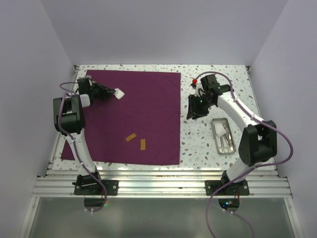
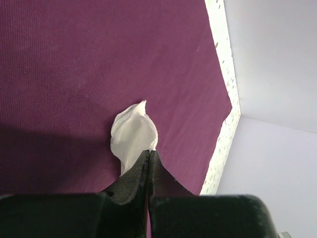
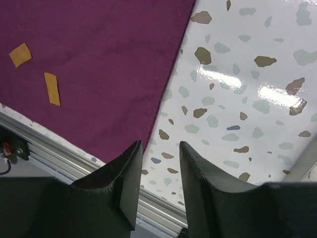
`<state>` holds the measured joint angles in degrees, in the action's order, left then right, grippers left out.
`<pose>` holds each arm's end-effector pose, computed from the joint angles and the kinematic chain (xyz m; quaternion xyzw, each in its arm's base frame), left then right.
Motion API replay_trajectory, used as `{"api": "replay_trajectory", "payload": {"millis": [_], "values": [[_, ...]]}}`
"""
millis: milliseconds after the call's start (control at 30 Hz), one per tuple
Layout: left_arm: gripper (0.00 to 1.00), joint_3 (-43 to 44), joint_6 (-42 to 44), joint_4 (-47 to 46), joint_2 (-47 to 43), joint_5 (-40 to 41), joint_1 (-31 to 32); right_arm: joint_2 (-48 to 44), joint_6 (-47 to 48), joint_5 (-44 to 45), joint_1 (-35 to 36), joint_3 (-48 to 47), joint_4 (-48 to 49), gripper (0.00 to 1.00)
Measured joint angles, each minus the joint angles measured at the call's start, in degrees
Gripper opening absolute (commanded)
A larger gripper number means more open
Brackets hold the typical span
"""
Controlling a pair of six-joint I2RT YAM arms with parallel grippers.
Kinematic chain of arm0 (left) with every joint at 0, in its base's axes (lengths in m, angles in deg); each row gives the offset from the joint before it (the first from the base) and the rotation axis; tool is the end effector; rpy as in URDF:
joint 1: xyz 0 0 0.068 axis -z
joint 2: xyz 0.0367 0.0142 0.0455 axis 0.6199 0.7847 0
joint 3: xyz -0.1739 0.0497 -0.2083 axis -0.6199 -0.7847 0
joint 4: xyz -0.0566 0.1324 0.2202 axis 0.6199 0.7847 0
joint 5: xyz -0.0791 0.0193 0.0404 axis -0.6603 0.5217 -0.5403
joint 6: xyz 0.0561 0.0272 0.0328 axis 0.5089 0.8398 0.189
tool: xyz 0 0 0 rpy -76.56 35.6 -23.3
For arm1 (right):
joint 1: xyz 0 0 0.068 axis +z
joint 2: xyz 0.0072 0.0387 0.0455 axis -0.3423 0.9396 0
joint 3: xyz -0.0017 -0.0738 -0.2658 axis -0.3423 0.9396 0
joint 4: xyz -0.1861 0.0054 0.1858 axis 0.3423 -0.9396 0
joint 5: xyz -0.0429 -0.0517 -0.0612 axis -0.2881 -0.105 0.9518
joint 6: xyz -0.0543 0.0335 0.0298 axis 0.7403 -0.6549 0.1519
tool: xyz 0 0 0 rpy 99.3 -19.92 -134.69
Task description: Prepare the surgical pack
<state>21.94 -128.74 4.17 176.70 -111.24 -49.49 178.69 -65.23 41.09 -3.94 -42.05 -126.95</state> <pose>0.4785 0.0616 0.1139 -0.3812 0.7740 -0.4151 0.2887 0.3280 0.1143 0.2465 -0.0775 0.9615 0.2072 0.1632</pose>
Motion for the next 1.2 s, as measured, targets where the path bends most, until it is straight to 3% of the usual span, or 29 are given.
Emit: {"api": "replay_trajectory", "payload": {"millis": [200, 433, 467, 567, 933, 1200], "values": [[0.02, 0.0, 0.0, -0.1, 0.3, 0.2, 0.0, 0.0, 0.0, 0.0, 0.0, 0.0, 0.0, 0.39], [0.31, 2.5, 1.5, 1.7, 1.7, 0.8, 0.0, 0.0, 0.0, 0.0, 0.0, 0.0, 0.0, 0.39], [0.39, 3.1, 1.9, 2.1, 1.7, 1.0, 0.0, 0.0, 0.0, 0.0, 0.0, 0.0, 0.0, 0.39], [0.47, 5.1, 3.3, 4.4, 1.9, 1.6, 0.0, 0.0, 0.0, -0.2, 0.0, 0.0, 0.0, 0.39], [0.53, 5.6, 8.8, 14.7, -0.8, 5.5, 0.7, 0.0, -0.1, -1.1, 0.0, 0.8, 0.2, 0.38], [0.53, 2.9, 9.2, 15.2, -2.6, 6.1, 2.7, 0.0, -0.1, -1.3, 0.0, 0.8, 0.3, 0.38]]}}
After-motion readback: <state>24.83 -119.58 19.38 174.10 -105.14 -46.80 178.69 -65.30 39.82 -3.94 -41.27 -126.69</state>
